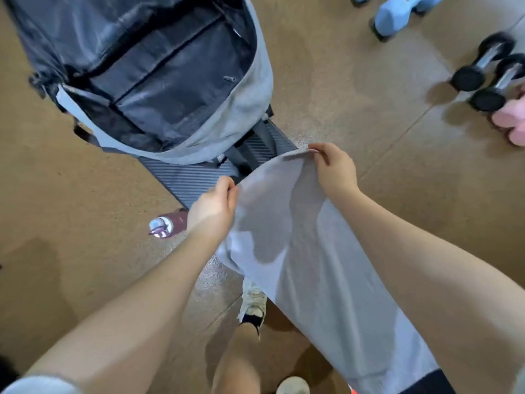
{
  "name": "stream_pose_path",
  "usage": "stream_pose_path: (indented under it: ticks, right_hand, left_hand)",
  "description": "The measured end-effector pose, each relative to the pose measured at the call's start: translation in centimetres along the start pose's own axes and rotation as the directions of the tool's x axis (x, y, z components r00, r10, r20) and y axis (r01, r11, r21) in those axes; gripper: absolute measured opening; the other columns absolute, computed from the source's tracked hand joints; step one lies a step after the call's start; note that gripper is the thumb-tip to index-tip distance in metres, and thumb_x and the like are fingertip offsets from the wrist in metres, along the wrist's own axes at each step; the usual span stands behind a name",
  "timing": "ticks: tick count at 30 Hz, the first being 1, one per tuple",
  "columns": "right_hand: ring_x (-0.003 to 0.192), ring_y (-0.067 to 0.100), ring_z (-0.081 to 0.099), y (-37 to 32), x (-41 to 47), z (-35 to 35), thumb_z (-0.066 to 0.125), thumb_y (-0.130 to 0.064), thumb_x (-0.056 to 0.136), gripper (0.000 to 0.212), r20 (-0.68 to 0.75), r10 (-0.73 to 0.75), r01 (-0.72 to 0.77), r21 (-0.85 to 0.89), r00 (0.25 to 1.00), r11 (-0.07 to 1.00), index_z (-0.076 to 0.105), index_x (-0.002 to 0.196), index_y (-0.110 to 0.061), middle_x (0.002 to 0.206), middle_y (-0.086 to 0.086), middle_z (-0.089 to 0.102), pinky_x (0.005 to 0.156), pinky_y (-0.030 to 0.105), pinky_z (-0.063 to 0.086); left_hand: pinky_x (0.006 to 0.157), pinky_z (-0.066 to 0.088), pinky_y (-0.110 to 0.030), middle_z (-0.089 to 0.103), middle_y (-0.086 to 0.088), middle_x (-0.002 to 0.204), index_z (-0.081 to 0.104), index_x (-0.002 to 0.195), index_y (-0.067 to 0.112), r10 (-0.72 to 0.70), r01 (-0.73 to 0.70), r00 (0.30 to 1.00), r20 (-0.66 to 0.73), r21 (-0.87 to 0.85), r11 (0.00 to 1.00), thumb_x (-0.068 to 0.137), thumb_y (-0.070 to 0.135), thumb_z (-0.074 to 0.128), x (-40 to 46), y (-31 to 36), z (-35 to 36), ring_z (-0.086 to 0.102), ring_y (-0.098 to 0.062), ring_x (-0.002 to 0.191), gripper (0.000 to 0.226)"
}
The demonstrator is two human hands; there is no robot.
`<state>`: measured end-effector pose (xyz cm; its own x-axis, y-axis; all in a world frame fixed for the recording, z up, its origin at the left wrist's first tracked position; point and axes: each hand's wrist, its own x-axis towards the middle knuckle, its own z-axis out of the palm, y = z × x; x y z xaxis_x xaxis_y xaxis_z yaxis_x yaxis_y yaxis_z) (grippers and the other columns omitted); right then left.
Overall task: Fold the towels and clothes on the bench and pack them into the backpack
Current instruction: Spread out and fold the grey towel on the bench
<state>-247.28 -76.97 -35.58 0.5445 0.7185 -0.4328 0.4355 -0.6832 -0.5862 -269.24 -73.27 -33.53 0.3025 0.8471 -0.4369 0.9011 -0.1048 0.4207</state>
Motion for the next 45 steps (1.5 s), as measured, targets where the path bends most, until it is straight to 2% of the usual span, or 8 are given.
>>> stream_pose_path:
  ticks: [5, 11, 22, 26, 31, 36, 40, 45]
  right_hand:
    - [0.133, 0.015, 0.036, -1.3, -1.0, 0.7, 0.039, 0.001, 0.095, 0.063, 0.348, 0.001, -0.040, 0.105, 0.938, 0.994, 0.015, 0.149, -0.022, 0.145, 0.001, 0.039, 0.099, 0.017, 0.028]
    - [0.099, 0.021, 0.056, 8.0, -7.6, -3.8, 0.048, -0.008, 0.093, 0.031, 0.243, 0.279, -0.265, -0.087, 0.929, 0.960, 0.058, 0.122, -0.009, 0.119, 0.013, 0.061, 0.078, 0.026, 0.038]
    - [0.116, 0.024, 0.052, 26.4, -25.6, -9.3, 0.053, -0.018, 0.094, 0.036, 0.140, 0.681, -0.676, -0.086, 0.719, 0.732, 0.049, 0.129, -0.013, 0.129, 0.007, 0.054, 0.096, 0.035, 0.043]
    - [0.097, 0.017, 0.056, 29.2, -28.1, -6.9, 0.064, -0.024, 0.087, 0.045, 0.075, 0.652, -0.656, 0.085, 0.755, 0.750, 0.044, 0.127, -0.019, 0.108, 0.002, 0.057, 0.082, 0.032, 0.048]
    - [0.085, 0.022, 0.056, 30.8, -28.5, -4.7, 0.056, -0.029, 0.091, 0.016, 0.007, 0.515, -0.515, -0.032, 0.857, 0.857, 0.054, 0.091, -0.013, 0.087, 0.002, 0.057, 0.070, 0.041, 0.050]
    - [0.080, 0.019, 0.054, 32.5, -27.9, -6.9, 0.048, -0.023, 0.095, 0.013, 0.004, 0.517, -0.503, 0.241, 0.856, 0.830, 0.055, 0.093, -0.012, 0.087, 0.001, 0.056, 0.067, 0.032, 0.047]
    - [0.087, 0.024, 0.061, 34.4, -26.5, -10.8, 0.049, -0.015, 0.094, 0.011, 0.216, 0.648, -0.609, 0.635, 0.730, 0.475, 0.053, 0.085, -0.013, 0.090, 0.008, 0.061, 0.070, 0.035, 0.057]
    - [0.084, 0.022, 0.058, 38.5, -24.7, -15.6, 0.046, -0.018, 0.095, 0.011, -0.058, 0.705, -0.601, 0.475, 0.707, 0.642, 0.055, 0.089, -0.016, 0.095, 0.009, 0.061, 0.075, 0.041, 0.054]
  left_hand:
    - [0.101, 0.027, -0.044, 0.030, -0.016, 0.144, 0.028, 0.141, 0.008, 0.060, -0.069, 0.997, 0.044, 0.280, 0.957, 0.086, 0.012, 0.051, 0.0, -1.3, 0.5, 0.031, -0.035, 0.129, 0.060]
    - [0.115, 0.007, -0.038, -0.012, -0.010, 0.156, 0.019, 0.145, 0.017, 0.259, -0.433, 0.865, 0.430, 0.376, 0.819, 0.094, 0.021, 0.039, -4.8, 2.7, 6.4, -0.005, -0.026, 0.144, 0.056]
    - [0.116, -0.002, -0.034, -0.020, -0.012, 0.154, -0.005, 0.147, 0.009, 0.396, -0.754, 0.549, 0.736, 0.233, 0.614, 0.093, 0.034, 0.048, -15.3, 10.8, 19.3, -0.011, -0.026, 0.143, 0.079]
    - [0.116, 0.001, -0.040, -0.020, -0.014, 0.153, -0.012, 0.146, 0.009, 0.358, -0.769, 0.584, 0.729, 0.355, 0.531, 0.082, 0.053, 0.056, -19.2, 10.7, 22.7, -0.010, -0.031, 0.143, 0.103]
    - [0.103, 0.035, -0.047, 0.036, -0.016, 0.146, 0.027, 0.141, 0.010, 0.328, -0.645, 0.739, 0.588, 0.480, 0.594, 0.032, 0.069, 0.078, -21.8, 11.1, 24.6, 0.039, -0.037, 0.131, 0.133]
    - [0.111, -0.012, -0.035, -0.027, -0.006, 0.151, -0.018, 0.144, 0.019, 0.299, -0.607, 0.751, 0.589, 0.436, 0.664, 0.075, 0.061, 0.060, -22.9, 12.5, 26.0, -0.022, -0.030, 0.140, 0.113]
    - [0.112, -0.014, -0.040, -0.036, -0.005, 0.145, -0.021, 0.144, 0.019, 0.277, -0.541, 0.778, 0.563, 0.378, 0.751, 0.075, 0.062, 0.059, -23.9, 16.0, 28.5, -0.027, -0.033, 0.138, 0.114]
    - [0.111, -0.015, -0.042, -0.031, -0.013, 0.149, -0.021, 0.144, 0.020, 0.318, -0.569, 0.744, 0.588, 0.308, 0.763, 0.067, 0.060, 0.068, -25.5, 21.3, 32.4, -0.028, -0.035, 0.137, 0.125]
